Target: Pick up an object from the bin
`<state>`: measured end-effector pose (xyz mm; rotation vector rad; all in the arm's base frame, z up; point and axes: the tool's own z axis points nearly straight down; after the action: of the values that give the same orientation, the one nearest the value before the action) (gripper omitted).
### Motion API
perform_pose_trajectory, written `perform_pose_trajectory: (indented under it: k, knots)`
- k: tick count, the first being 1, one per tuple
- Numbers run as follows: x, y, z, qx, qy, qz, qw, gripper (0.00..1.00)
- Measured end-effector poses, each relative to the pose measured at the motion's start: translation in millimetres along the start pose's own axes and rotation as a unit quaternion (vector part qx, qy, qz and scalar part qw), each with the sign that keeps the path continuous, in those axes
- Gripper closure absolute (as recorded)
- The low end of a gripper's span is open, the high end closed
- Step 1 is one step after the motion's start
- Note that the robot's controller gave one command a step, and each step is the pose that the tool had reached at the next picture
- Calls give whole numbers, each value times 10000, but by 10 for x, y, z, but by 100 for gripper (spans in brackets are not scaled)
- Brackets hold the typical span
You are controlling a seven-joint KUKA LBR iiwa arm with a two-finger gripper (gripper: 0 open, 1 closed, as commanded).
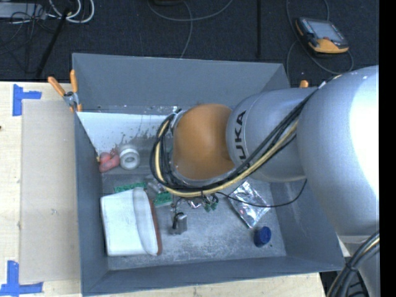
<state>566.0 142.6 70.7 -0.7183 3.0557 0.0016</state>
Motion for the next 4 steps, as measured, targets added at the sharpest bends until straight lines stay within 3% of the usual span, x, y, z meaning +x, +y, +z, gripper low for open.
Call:
perform_pose_trajectory:
  k: [1,2,3,4]
  knots:
    - [-448,-348,3,7,-9,-107,9999,0]
    - [-434,-349,4,0,4,-90,10000,100]
    - [170,191,-1287,2,-19,-183,9998,100]
    - [176,177,-1241,-1,10,-160,9999,0]
